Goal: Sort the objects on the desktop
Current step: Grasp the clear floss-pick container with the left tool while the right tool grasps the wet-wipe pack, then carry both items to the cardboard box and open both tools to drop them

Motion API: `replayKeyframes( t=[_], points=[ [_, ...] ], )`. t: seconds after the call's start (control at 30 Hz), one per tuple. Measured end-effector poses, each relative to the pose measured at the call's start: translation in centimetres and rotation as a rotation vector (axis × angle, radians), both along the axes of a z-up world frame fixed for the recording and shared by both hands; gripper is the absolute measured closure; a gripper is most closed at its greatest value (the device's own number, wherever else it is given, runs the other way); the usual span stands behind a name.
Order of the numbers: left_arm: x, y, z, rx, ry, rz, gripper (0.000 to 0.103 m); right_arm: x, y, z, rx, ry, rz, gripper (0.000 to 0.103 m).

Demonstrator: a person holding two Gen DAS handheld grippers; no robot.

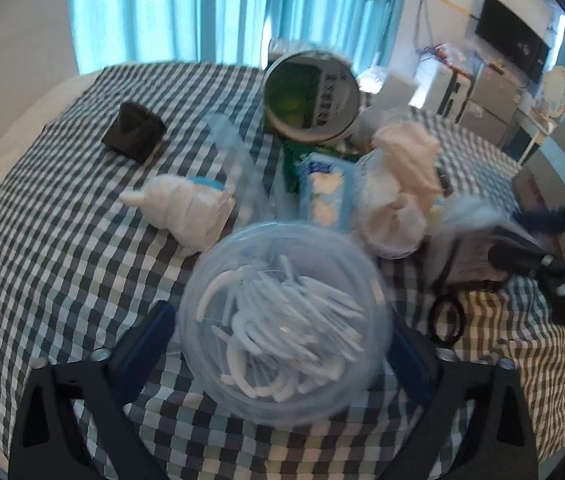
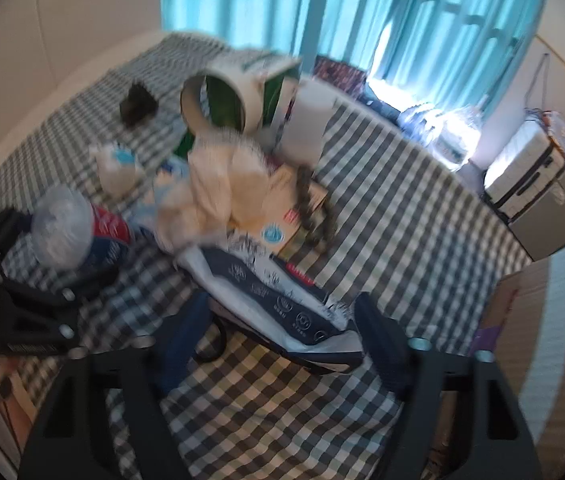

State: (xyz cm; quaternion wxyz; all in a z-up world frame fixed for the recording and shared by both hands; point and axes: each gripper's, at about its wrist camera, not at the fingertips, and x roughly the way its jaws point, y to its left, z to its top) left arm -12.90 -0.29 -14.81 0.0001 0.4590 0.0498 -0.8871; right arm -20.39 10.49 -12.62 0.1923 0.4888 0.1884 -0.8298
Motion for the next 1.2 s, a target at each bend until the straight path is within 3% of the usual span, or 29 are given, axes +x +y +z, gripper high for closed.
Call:
replayKeyframes(
  t=[0.07,0.17,0.2,0.43,0.77,0.93,1.2],
  points=[
    [-0.4,-0.6,-0.5,0.025,-0.024,0.022,0.011,-0.4,0.3,-1.5,0.022,-0.048,-0.003,0.067],
    [-0.4,-1.2,-0.7,0.048,-0.025,0.038,0.029,-0.6,0.9,-1.8,0.009,-0.054,-0.016,0.076],
    [-0.3,-1.1,-0.6,0.051,-0.014,0.027,0.041,-0.6,1.2,-1.6,-0.005,-0.056,-0.027,0.077],
    [0.6,0.3,0.4,-0.033,0.049,0.002,0.040,-0.1,3.6,0.2,-0.110,-0.022,-0.108,0.092],
    [3.6,-0.1,5.0,-0.041,0.196,0.051,0.040,2.5,3.2,5.7,-0.371,0.074,-0.212,0.093],
    [5.3,-0.1,6.4,-0.039,0.231,0.062,0.040,6.0,2.1,7.0,-0.380,0.138,-0.202,0.093],
    [8.6,0.8,9.5,-0.021,0.303,0.030,0.040,9.8,2.1,8.0,-0.438,0.156,-0.225,0.093]
  ],
)
